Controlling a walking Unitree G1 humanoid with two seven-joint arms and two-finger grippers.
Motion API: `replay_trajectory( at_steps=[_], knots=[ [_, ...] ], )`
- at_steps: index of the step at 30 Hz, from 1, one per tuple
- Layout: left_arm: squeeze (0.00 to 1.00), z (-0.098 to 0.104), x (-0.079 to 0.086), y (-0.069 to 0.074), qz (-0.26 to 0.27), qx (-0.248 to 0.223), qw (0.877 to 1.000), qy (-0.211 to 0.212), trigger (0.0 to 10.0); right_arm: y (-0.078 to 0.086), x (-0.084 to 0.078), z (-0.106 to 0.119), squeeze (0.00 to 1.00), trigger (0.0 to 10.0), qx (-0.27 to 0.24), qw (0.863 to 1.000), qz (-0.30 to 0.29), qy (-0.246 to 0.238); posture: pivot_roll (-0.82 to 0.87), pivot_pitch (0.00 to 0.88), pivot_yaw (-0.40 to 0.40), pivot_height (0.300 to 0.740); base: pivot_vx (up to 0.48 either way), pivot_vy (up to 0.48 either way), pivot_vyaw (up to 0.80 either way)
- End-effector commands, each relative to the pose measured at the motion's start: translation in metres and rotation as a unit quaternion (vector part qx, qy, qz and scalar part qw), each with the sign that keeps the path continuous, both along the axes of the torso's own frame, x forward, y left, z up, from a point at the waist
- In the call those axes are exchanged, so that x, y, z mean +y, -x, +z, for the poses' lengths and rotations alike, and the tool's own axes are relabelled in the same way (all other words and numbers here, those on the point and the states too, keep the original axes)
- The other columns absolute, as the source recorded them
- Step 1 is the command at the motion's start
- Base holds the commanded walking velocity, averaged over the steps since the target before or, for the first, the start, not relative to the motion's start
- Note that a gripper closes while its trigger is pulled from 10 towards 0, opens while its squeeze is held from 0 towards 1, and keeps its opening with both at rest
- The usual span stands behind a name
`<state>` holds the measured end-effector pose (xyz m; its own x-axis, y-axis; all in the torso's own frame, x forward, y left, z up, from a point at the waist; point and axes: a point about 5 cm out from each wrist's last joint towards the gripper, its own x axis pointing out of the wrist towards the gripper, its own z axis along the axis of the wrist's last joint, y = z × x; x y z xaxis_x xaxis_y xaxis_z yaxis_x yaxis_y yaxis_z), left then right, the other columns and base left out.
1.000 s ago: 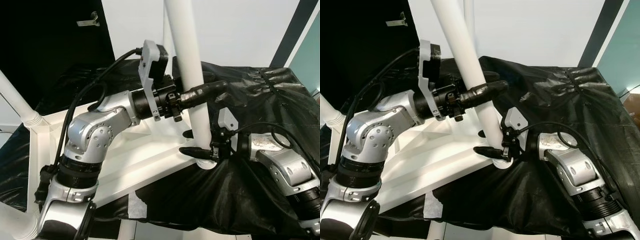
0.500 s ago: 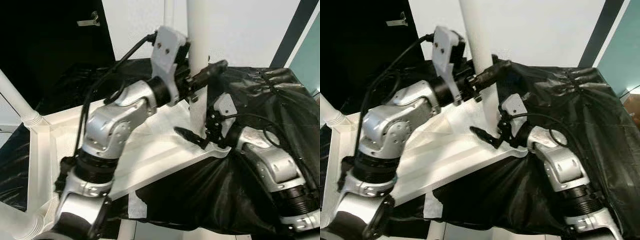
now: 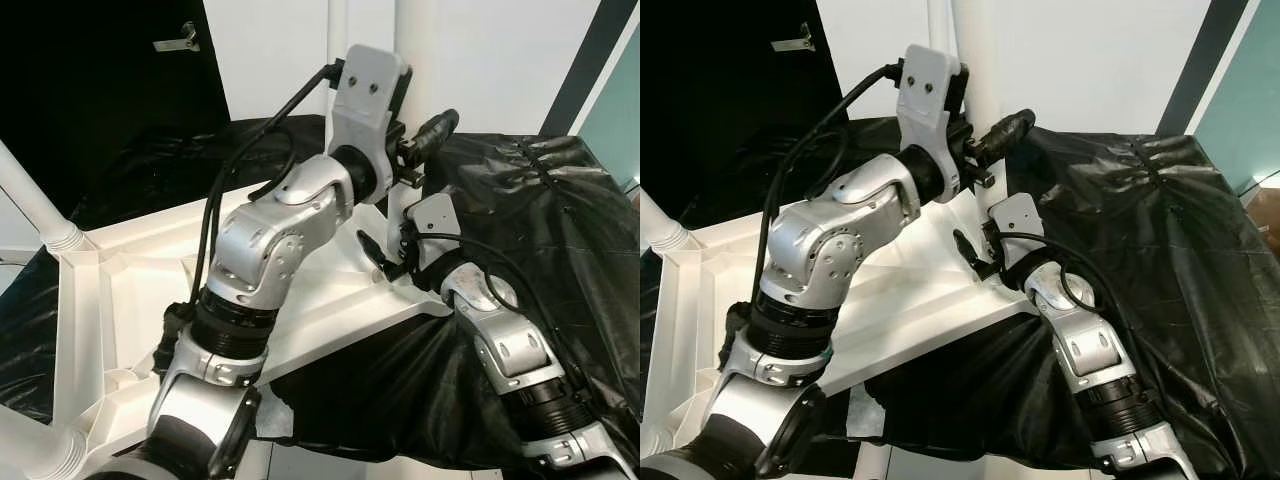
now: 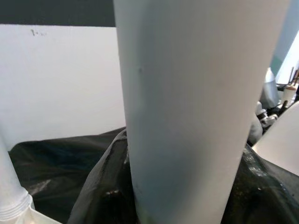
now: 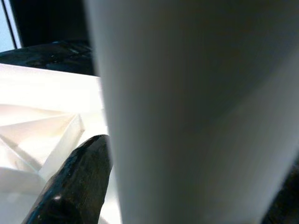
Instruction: Building children table
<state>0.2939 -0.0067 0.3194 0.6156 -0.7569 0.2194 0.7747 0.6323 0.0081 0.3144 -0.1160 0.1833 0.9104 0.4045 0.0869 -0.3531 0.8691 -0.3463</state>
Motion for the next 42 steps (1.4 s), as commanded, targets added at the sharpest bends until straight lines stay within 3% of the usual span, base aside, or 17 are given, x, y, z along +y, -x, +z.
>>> replay_trajectory(
  at_steps=[1,12,13,14,15,16,17,18,31,32,35,36,40,41,42],
  knots=[
    [0.0,0.004,-0.005,0.001,0.001,-0.005,1.0,-0.007,10.0,-0.002,-0.002,0.001,0.0,10.0,-0.007,1.0,-0.019,-0.004,-0.04,0.0,-0.002,0.74,0.0,0.0,0.0],
    [0.0,0.007,-0.012,0.003,0.003,0.001,1.0,-0.006,10.0,-0.002,0.002,0.002,0.0,10.0,-0.027,0.999,-0.033,0.0,-0.05,0.0,0.004,0.74,0.0,0.0,0.0],
    [0.0,0.007,-0.013,0.003,0.003,0.002,1.0,-0.006,10.0,-0.003,0.003,0.003,0.0,7.9,-0.031,0.999,-0.033,0.004,-0.05,0.0,0.003,0.74,0.0,0.0,0.0],
    [0.0,0.007,-0.013,0.003,0.003,0.002,1.0,-0.006,10.0,-0.003,0.003,0.003,0.0,7.9,-0.031,0.999,-0.033,0.004,-0.05,0.0,0.003,0.74,0.0,0.0,0.0],
    [0.0,0.007,-0.014,0.004,0.003,0.003,1.0,-0.007,10.0,-0.003,0.003,0.003,0.0,6.1,-0.036,0.999,-0.034,0.009,-0.04,0.0,0.001,0.74,0.0,0.0,0.0],
    [0.0,0.007,-0.014,0.004,0.003,0.003,1.0,-0.007,10.0,-0.003,0.003,0.003,0.0,6.1,-0.036,0.999,-0.034,0.009,-0.04,0.0,0.001,0.74,0.0,0.0,0.0],
    [0.0,0.007,-0.014,0.004,0.005,0.004,1.0,-0.007,10.0,-0.004,0.004,0.003,0.0,2.2,-0.038,0.999,-0.035,0.011,-0.04,0.0,0.0,0.74,0.0,0.0,0.0],
    [0.0,0.007,-0.014,0.003,0.006,0.004,1.0,-0.007,10.0,-0.004,0.004,0.002,0.0,0.0,-0.038,0.999,-0.037,0.01,-0.04,0.0,-0.002,0.74,0.0,0.0,0.0],
    [0.0,0.01,-0.015,0.004,0.005,-0.018,1.0,-0.014,10.0,-0.006,0.001,0.0,0.0,0.0,-0.03,0.998,-0.052,-0.014,-0.04,0.0,0.0,0.74,0.0,0.0,0.0],
    [0.98,0.009,-0.015,0.005,-0.006,-0.017,1.0,-0.012,10.0,-0.006,0.001,0.0,0.0,1.8,-0.026,0.998,-0.054,-0.02,-0.04,0.0,0.0,0.74,0.0,0.0,0.0],
    [0.98,0.008,-0.016,0.007,-0.019,-0.013,1.0,-0.008,10.0,-0.006,0.001,0.0,0.0,1.8,-0.021,0.998,-0.055,-0.028,-0.04,0.0,0.0,0.74,0.0,0.0,0.0],
    [1.0,0.007,-0.015,0.006,-0.019,-0.008,1.0,-0.001,10.0,-0.007,0.0,0.0,0.0,10.0,-0.017,0.997,-0.06,-0.038,-0.04,0.0,0.001,0.74,0.0,0.0,0.0],
    [1.0,0.006,-0.011,0.003,0.0,-0.029,1.0,-0.011,10.0,-0.008,-0.002,0.002,0.0,10.0,-0.01,0.996,-0.07,-0.059,-0.04,0.0,0.0,0.74,0.0,0.0,0.0],
    [0.0,0.001,-0.009,0.002,-0.004,-0.035,0.999,-0.021,10.0,-0.009,-0.004,0.002,0.0,10.0,-0.009,0.995,-0.075,-0.06,-0.05,0.0,0.002,0.74,0.0,0.0,0.0],
    [0.0,0.001,-0.009,0.002,-0.004,-0.035,0.999,-0.021,10.0,-0.009,-0.004,0.002,0.0,10.0,-0.009,0.995,-0.075,-0.06,-0.05,0.0,0.002,0.74,0.0,0.0,0.0]
  ],
)
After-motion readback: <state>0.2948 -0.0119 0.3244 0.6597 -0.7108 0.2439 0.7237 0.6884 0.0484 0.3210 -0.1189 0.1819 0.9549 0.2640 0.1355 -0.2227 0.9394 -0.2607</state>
